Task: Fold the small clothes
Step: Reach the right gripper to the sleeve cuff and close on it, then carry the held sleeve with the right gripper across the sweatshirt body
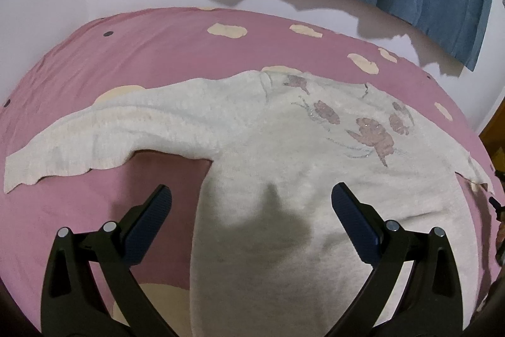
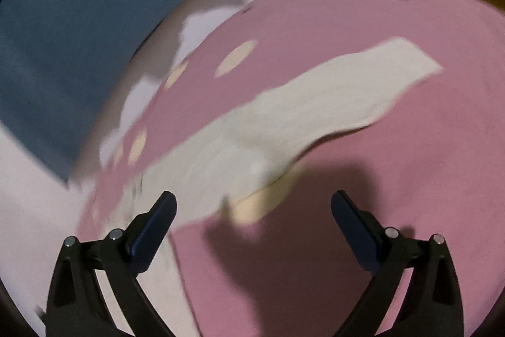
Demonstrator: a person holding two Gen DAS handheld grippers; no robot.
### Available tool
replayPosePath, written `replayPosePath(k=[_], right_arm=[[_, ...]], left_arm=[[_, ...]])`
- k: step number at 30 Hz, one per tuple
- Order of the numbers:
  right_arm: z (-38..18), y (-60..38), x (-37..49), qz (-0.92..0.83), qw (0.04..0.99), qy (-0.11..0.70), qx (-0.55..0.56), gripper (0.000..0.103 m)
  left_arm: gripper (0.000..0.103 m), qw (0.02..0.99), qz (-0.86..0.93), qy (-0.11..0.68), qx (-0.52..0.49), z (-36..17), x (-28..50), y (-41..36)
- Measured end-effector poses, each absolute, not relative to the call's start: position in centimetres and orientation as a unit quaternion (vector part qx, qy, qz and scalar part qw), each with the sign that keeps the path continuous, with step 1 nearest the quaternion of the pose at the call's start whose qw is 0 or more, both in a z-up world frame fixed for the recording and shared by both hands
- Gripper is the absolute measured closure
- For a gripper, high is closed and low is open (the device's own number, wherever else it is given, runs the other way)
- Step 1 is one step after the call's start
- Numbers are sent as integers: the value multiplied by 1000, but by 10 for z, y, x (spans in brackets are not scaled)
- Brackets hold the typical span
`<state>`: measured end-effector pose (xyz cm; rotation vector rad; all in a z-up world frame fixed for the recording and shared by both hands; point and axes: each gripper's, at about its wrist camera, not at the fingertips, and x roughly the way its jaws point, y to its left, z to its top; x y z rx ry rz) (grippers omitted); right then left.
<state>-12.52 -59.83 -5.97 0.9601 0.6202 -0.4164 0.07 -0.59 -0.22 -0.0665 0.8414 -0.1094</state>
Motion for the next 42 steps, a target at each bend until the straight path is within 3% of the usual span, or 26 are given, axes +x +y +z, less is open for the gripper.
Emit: replayPosePath(k=[1,2,5,18,21,23,25,33,42], right_arm=[[-64,-608,-132,-204,811,281,470,13],[-71,-622,-141,-217,796,270,497,30],[-87,-650,-157,-252,760,257,541,45],[-107,-709,-162,-283,742,157,587,51],[-112,-715,-162,-286,735,154,595,66],[-119,-718,-163,-289,727,156,603,89],[-123,-719,-166,-292,722,161,606,98],[-72,-675,-129,-243,788,168,540,98],[-2,-526,-13,-76,872,216,433,98]], left_arm=[[2,910,-53,410,-33,-3,2,-5],[2,908,-54,413,-35,-5,3,-5],[2,906,-53,419,-38,-8,7,-5],[2,905,-57,421,-31,-9,12,-14],[2,905,-59,421,-33,-10,12,-16],[2,903,-60,423,-33,-11,12,-17],[2,902,-62,426,-30,-11,12,-18],[2,904,-57,421,-36,-6,11,-15],[2,903,-52,424,-45,-7,6,-2]])
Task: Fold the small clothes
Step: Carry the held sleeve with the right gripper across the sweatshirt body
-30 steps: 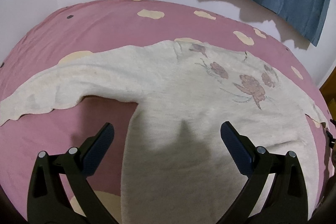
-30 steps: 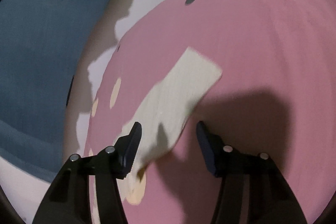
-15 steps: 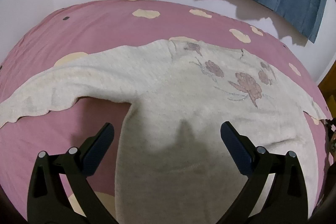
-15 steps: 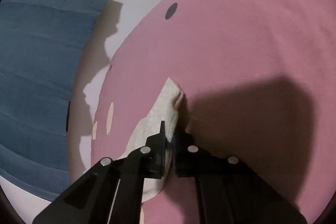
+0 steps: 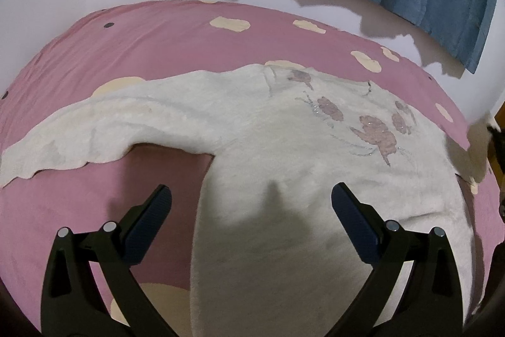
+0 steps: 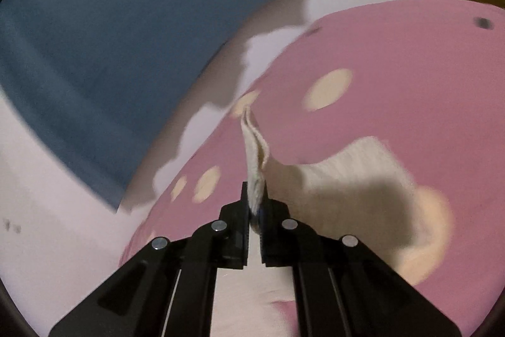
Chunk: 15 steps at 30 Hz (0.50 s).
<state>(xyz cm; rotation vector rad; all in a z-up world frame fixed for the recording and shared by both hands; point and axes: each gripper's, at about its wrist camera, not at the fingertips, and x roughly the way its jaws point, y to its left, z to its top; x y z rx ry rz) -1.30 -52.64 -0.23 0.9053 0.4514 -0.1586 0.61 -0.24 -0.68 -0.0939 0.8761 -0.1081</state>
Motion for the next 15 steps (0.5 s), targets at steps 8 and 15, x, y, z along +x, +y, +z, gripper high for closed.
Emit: replayPosePath(k=[8,15], right_arm=[[6,-397,58,27,889,275,365,98],[-10,-301,94,92,889,330,305,98]], left_arm=[[2,904,-42,422,-58,-4,1,17],[2,905,-39,419,-60,-2,-3,22]])
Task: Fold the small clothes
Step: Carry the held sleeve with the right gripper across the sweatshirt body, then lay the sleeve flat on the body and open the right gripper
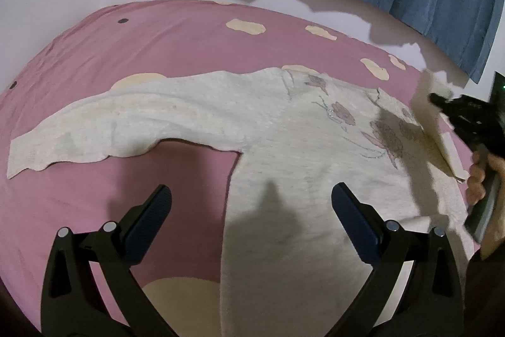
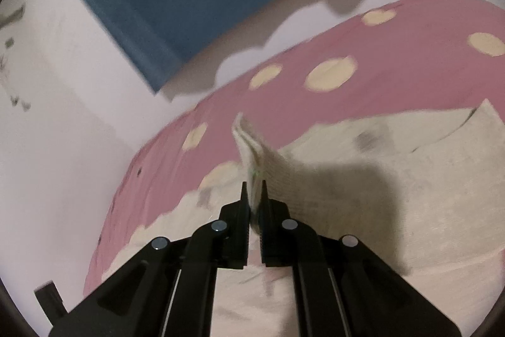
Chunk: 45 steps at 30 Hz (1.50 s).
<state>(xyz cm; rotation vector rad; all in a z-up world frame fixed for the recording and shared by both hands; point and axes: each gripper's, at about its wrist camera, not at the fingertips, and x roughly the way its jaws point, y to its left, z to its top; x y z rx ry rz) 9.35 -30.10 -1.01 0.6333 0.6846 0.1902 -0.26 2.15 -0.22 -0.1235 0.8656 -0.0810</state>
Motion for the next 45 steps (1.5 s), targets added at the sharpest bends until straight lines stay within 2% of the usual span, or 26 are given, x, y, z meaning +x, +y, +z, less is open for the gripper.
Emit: replayPosePath(k=[11,25,30,37,42,45], right_arm=[[-41,-208,102,167,873,411,205,98],[-71,-167,101,204,840,481,146,98],[-72,-163,102,209,836,487,142,98],[-71,-157,100,245,825,487,152,90],[-59,-171,94,299,802,474,209,90],[-40,-209,86,307,807,444,240,84]], left_arm=[[2,904,-40,420,-61,-2,-4,24],[2,903,-42,422,-59,-5,-5,24],[2,902,-43,425,-57,-7,-5,21],[2,902,-45,426,-57,-8,-4,21],[2,901,-55,428,-55,-11,-4,16],[2,900,-62,427,-55,-12,-2,13]])
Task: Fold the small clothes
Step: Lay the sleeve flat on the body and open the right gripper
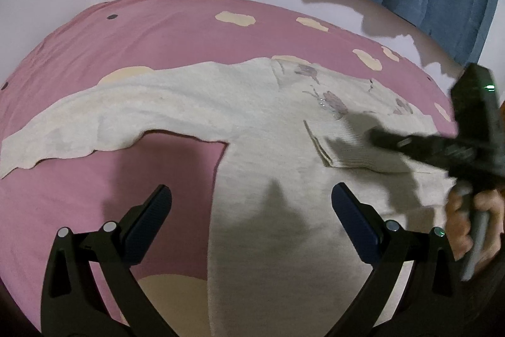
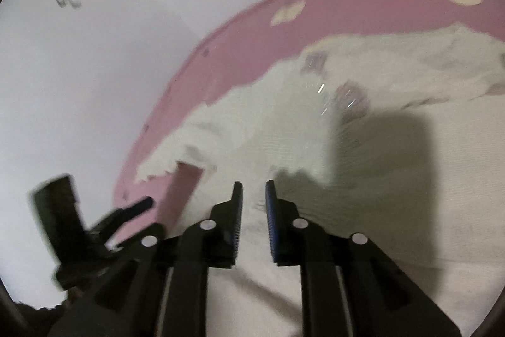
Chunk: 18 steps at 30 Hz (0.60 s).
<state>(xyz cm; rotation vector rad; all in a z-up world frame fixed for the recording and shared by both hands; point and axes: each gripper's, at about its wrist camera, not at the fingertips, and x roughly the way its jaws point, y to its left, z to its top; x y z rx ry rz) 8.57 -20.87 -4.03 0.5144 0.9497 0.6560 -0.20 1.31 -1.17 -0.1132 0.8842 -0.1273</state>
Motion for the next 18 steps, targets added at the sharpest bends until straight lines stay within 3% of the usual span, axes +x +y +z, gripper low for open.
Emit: replayPosePath(k=[4,10,18], right_arm=[[-22,-306,69,241,843,396,272,66],[-49,-461,64,54,857,376,349,65],[-91,-510,109,17,832,399,385,65]], left_arm=[[2,899,-73,428,-55,-12,7,5],[2,893,-91,437,-47,-19,40,-22],[2,869,-89,486,-21,-54,96,-60]])
